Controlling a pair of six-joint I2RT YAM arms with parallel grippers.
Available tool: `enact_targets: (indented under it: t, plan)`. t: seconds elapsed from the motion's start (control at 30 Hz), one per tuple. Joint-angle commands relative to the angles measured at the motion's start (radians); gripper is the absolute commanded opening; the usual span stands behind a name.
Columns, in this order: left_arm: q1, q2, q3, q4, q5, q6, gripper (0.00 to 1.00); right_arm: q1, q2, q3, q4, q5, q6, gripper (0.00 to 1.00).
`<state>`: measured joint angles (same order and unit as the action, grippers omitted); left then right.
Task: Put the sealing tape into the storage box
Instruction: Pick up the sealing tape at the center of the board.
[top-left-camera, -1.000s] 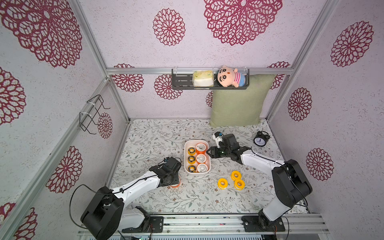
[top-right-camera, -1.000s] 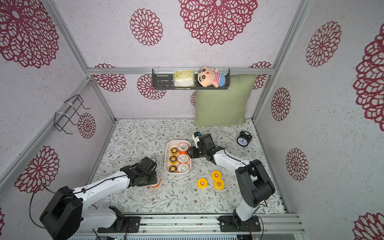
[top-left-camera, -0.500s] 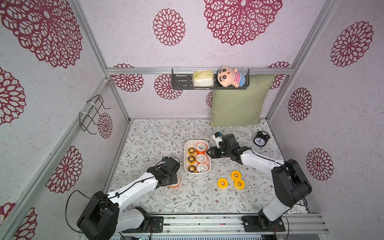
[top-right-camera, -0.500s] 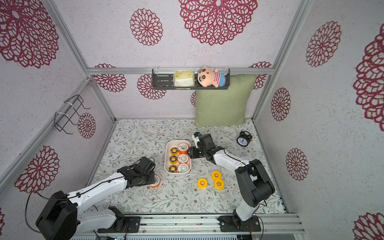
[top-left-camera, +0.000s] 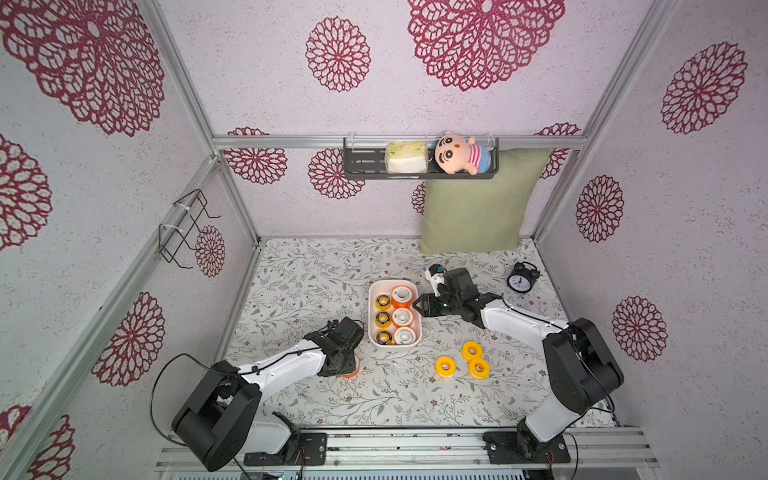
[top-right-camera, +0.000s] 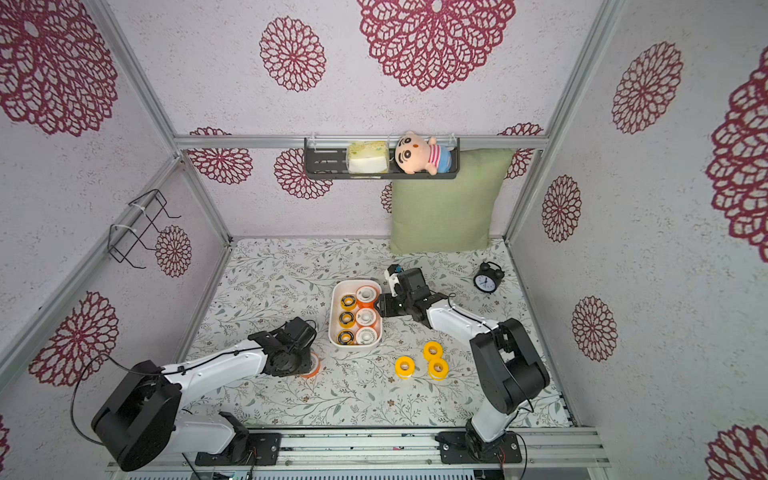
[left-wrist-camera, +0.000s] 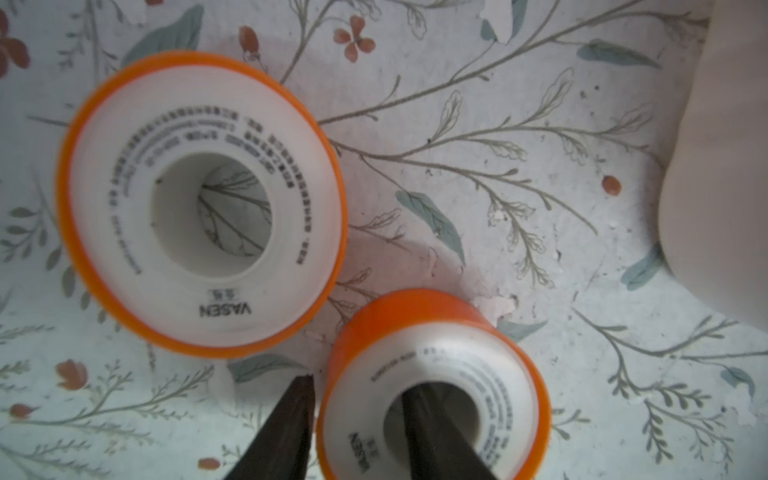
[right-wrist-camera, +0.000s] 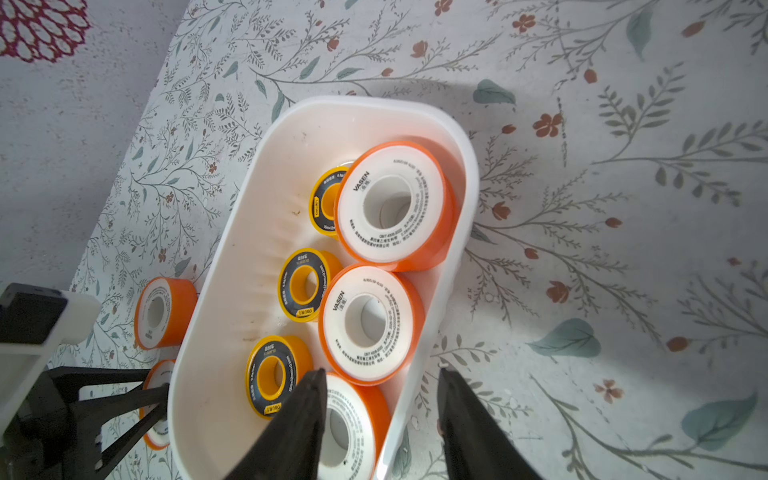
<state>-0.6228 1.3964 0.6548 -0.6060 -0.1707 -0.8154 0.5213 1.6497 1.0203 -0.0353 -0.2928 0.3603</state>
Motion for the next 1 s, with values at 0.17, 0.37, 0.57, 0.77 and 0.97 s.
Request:
enact_targets:
  t: [0.17, 0.37, 0.57, 0.77, 0.97]
  plan:
    - [-0.003, 0.041, 0.040, 0.021, -0.006, 0.018, 0.23, -0.001, 0.028, 0.027, -0.022, 0.007, 0.011, 0.48]
    - [-0.014, -0.027, 0.109, -0.078, -0.060, 0.036, 0.18, -0.001, 0.054, 0.042, -0.033, 0.024, 0.013, 0.42]
    - [-0.015, -0.108, 0.206, -0.109, -0.071, 0.086, 0.18, -0.001, 0.080, 0.057, -0.021, 0.008, 0.025, 0.32]
    - [-0.014, -0.021, 0.360, -0.116, -0.062, 0.178, 0.18, -0.001, 0.088, 0.061, -0.010, 0.019, 0.052, 0.21]
    - [-0.014, 0.162, 0.550, -0.107, 0.000, 0.267, 0.18, -0.002, 0.108, 0.061, -0.004, 0.013, 0.061, 0.19]
